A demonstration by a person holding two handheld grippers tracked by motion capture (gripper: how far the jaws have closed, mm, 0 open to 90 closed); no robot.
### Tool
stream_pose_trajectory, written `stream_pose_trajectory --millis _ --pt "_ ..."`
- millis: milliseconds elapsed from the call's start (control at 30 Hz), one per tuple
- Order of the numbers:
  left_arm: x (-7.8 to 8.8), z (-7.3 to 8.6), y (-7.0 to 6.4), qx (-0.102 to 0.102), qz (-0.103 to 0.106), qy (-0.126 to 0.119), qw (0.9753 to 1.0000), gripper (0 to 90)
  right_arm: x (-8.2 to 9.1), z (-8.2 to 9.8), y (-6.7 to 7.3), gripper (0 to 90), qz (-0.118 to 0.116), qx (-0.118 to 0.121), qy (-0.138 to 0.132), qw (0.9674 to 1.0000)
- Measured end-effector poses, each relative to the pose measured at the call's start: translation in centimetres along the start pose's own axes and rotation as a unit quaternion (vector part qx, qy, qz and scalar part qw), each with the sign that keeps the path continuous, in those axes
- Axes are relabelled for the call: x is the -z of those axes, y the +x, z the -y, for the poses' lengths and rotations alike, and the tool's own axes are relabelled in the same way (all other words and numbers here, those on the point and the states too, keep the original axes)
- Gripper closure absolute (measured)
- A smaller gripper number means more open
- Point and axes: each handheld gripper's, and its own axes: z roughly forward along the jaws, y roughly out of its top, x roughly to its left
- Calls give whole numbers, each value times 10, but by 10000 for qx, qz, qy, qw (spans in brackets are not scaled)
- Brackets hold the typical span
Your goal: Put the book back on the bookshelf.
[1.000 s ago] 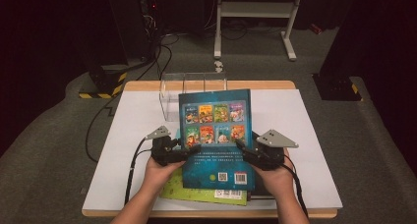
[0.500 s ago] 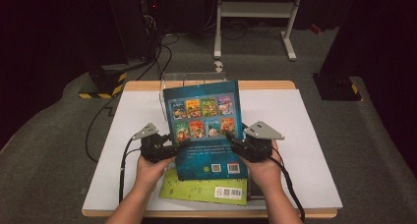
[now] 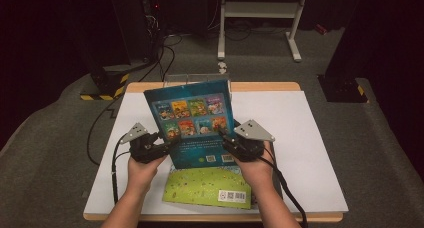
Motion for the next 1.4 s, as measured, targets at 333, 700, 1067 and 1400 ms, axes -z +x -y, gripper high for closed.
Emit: stream_pose_trajectory --millis 333,700,1067,1400 --pt "12 -15 10 -222 -138 -302 9992 401 -18 -9 17 532 -35 30 -142 9999" --pt "22 -30 28 -247 -266 -500 9981 397 -41 -21 30 532 -170 83 -168 9997" --pt "24 -40 49 -210 -325 -634 9972 394 -66 -32 41 532 -189 220 -190 9994" --pt "14 -38 58 -314 -398 -579 9970 390 -77 -30 36 530 -152 216 -109 9996"
